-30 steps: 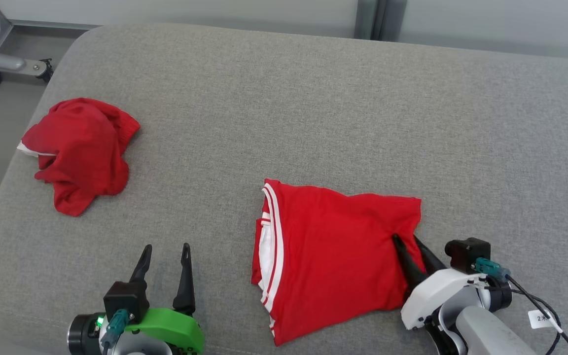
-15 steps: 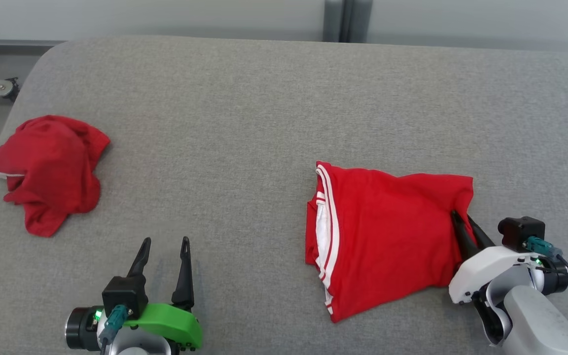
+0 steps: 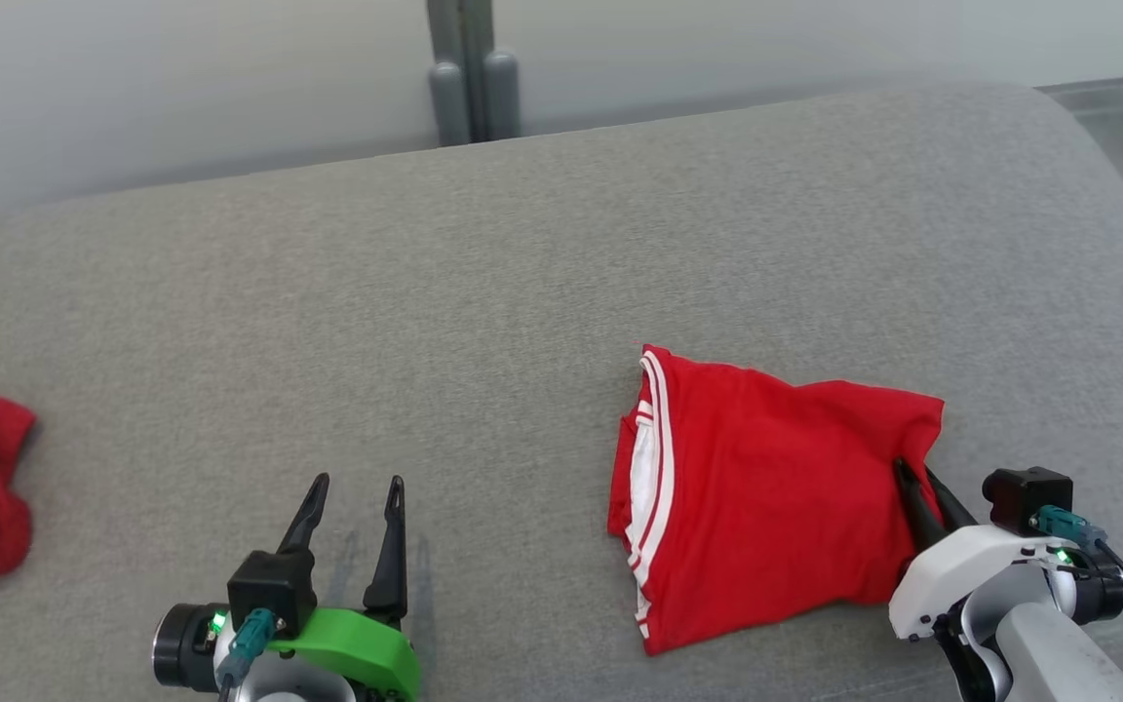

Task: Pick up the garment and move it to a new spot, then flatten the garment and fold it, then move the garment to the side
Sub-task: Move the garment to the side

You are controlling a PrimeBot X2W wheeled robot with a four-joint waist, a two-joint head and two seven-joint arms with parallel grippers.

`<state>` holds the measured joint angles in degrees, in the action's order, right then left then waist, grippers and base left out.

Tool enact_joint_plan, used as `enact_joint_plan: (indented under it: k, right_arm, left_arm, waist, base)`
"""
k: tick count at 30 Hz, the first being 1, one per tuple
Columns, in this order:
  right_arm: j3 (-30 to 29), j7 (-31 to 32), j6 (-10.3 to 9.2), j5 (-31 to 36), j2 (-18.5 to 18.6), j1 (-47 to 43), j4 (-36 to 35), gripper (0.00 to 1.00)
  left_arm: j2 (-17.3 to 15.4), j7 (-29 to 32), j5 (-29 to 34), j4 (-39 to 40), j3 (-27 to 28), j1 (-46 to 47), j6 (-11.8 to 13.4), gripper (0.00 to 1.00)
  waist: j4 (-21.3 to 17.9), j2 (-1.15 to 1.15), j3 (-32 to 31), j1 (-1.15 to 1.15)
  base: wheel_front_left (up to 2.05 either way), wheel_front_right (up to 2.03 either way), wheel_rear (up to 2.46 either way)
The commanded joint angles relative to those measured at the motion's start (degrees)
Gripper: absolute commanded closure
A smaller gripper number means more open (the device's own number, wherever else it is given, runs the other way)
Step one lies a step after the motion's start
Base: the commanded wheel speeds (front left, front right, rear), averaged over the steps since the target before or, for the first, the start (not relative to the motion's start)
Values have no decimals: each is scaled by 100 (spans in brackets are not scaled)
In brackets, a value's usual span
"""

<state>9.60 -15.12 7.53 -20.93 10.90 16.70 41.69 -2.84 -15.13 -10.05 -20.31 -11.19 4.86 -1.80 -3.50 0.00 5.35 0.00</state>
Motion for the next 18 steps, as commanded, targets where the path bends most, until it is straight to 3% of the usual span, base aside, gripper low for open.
enact_joint_plan:
  k: [1, 9, 18]
  right_arm:
    - [7, -2, -9, 20, 5, -62, -29, 100]
    - [152, -2, -9, -31, -3, 144, -150, 100]
    - [285, -3, -9, 302, 107, 1114, -368, 100]
  left_arm:
    - [-15, 2, -22, 65, -45, 60, -26, 0]
    - [-16, 3, -8, 290, -277, 311, -87, 0]
    - [-21, 3, 274, 545, -567, 890, -227, 0]
  waist:
    - [-798, 0, -213, 0]
    - [-1140, 0, 99, 0]
    - [-846, 0, 1138, 0]
  base:
    - [0, 0, 0]
    - [0, 0, 0]
    - [0, 0, 0]
